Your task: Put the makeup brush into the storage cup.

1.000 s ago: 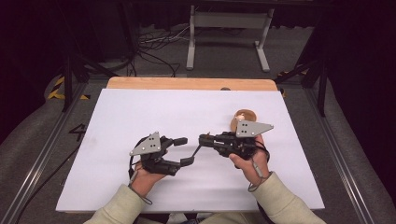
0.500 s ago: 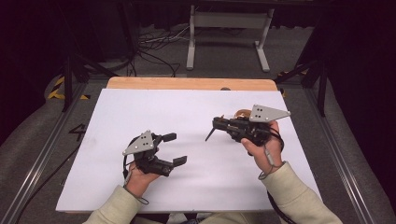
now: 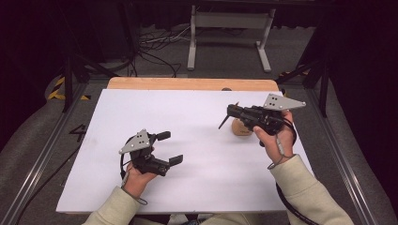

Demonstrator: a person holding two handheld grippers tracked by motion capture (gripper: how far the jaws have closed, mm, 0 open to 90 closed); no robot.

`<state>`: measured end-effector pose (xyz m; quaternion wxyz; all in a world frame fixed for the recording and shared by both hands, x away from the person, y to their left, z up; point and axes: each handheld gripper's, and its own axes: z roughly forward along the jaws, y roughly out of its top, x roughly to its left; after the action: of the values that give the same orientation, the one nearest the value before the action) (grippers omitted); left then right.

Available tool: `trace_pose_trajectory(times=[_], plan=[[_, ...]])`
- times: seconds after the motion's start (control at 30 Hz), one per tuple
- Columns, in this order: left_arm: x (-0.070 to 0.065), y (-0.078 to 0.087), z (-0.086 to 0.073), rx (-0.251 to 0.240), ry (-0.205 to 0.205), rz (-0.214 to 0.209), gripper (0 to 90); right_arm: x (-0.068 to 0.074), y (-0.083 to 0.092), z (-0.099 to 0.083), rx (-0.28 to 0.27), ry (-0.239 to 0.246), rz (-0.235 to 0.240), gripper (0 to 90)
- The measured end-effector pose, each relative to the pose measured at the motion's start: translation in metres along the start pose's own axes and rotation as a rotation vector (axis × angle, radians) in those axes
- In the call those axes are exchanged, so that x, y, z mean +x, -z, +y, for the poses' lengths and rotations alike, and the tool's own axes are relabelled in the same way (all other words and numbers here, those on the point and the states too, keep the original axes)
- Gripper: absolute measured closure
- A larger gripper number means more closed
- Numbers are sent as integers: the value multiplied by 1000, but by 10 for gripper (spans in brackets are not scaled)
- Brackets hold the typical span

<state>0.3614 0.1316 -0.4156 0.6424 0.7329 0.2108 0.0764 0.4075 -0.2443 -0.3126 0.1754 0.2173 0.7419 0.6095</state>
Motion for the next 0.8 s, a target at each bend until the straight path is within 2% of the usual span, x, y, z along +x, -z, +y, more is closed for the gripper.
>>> trace_pose_trajectory(times=[0.5,0.8], plan=[[4,12,-2,2,15,36,10,-32,5,11,19,-9,-142,835],[8,18,-4,12,20,57,9,-44,7,13,15,-20,-188,835]])
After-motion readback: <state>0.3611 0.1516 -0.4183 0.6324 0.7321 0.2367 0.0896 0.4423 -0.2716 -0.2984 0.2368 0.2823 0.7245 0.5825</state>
